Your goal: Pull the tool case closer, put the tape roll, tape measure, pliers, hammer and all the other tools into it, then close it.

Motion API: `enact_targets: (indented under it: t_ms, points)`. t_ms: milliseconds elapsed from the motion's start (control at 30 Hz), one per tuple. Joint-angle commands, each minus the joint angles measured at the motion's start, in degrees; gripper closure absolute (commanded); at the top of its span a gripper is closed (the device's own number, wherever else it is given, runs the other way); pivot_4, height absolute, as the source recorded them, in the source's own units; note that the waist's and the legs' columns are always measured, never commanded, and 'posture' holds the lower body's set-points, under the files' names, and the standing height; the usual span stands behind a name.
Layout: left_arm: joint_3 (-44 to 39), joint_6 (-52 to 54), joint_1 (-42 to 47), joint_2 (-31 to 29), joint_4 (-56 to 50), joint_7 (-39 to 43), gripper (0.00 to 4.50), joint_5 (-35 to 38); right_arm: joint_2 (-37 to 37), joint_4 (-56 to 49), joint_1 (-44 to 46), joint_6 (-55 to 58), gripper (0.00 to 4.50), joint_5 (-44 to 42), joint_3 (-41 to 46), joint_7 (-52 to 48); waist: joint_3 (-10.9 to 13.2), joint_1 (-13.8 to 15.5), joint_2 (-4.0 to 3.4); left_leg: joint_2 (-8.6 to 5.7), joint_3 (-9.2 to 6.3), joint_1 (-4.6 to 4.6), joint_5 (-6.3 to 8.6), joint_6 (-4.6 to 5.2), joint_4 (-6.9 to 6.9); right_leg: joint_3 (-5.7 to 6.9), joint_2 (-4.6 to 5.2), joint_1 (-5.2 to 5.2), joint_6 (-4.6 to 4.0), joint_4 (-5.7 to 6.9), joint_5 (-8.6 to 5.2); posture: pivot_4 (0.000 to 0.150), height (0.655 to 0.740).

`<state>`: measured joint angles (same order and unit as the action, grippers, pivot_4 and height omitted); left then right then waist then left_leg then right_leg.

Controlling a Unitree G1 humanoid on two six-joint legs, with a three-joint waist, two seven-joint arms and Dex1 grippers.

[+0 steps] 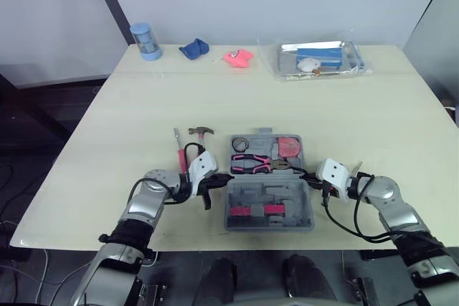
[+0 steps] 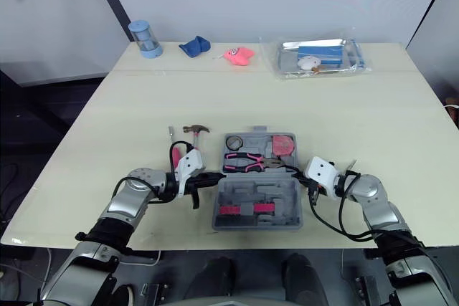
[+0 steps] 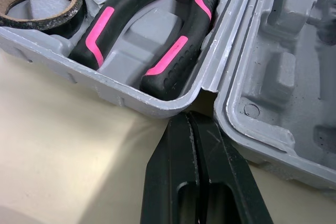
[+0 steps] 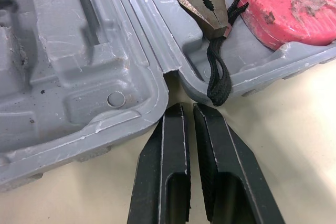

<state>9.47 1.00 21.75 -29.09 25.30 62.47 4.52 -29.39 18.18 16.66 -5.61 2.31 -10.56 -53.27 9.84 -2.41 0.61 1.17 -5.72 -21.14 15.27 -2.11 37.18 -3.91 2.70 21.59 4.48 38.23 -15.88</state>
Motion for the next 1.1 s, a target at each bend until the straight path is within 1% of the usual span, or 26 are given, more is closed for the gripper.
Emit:
enact_targets:
  t_ms: [33, 433, 533, 600, 733, 867, 1000, 1100]
  points:
    - [0.5, 0.8, -0.7, -0.6, -1.5, -0.6, 4.5, -0.7, -0.4, -1.9, -0.4, -0.9, 4.16, -0.1, -0.5, 0.0, 0.0, 0.0, 0.0, 0.0, 0.0, 0.0, 0.0, 0.0, 0.0, 0.0, 0.0, 0.0, 0.0, 0.0, 0.0, 0.15, 0.74]
    - [-1.0, 3.9, -3.4, -3.4, -7.0, -1.4, 4.5, 0.3, -4.4, -6.4, -4.1, -0.7, 4.16, -2.4, 2.4, 0.1, 0.0, 0.0, 0.0, 0.0, 0.0, -0.05, 0.0, 0.0, -0.04, 0.0, 0.0, 0.03, 0.0, -0.02, 0.0, 0.15, 0.74]
    - [-1.5, 4.8, -4.3, -4.0, -8.9, -1.7, 4.5, 1.0, -5.7, -8.2, -5.7, -2.2, 4.16, -2.8, 3.6, 1.2, 0.0, 0.0, 0.0, 0.0, 0.0, -0.07, 0.0, 0.0, -0.05, 0.0, 0.01, 0.04, 0.0, -0.03, 0.0, 0.15, 0.74]
    - [-2.5, 5.3, -5.3, -4.7, -11.0, -2.0, 4.5, 2.0, -6.9, -9.6, -7.1, -5.2, 4.16, -2.5, 4.7, 2.2, 0.0, 0.0, -0.01, 0.0, 0.0, -0.07, 0.0, 0.0, -0.05, 0.0, 0.01, 0.05, 0.0, -0.04, 0.0, 0.15, 0.74]
    - [-5.8, 6.4, -8.6, -6.2, -16.6, -2.7, 4.5, 5.0, -9.4, -12.4, -10.6, -11.8, 4.16, -1.8, 8.1, 5.3, 0.1, 0.0, 0.0, 0.01, -0.02, -0.17, 0.0, 0.0, -0.08, 0.0, 0.01, 0.13, 0.0, -0.07, -0.01, 0.15, 0.74]
    - [-10.4, 6.4, -12.3, -6.2, -21.8, -3.6, 4.5, 9.5, -11.1, -13.7, -13.3, -16.1, 4.16, -2.7, 11.4, 7.3, 0.1, 0.1, 0.0, 0.01, -0.01, -0.22, 0.01, 0.0, -0.07, 0.01, 0.04, 0.12, 0.01, -0.15, 0.0, 0.15, 0.74]
    - [-16.2, 6.8, -16.2, -5.9, -26.0, -4.6, 4.5, 14.9, -11.2, -16.0, -17.3, -14.3, 4.16, -7.5, 15.4, 7.7, 0.1, 0.1, 0.0, 0.01, -0.03, -0.25, 0.01, 0.0, -0.08, 0.03, 0.05, 0.13, 0.0, -0.17, 0.0, 0.15, 0.74]
    - [-22.8, 7.3, -20.8, -6.4, -28.3, -6.1, 4.5, 19.2, -10.7, -19.1, -22.9, -9.6, 4.16, -13.5, 19.5, 7.6, 0.1, 0.1, 0.0, 0.01, -0.07, -0.26, 0.01, 0.0, -0.08, 0.05, 0.05, 0.13, 0.0, -0.19, 0.0, 0.15, 0.74]
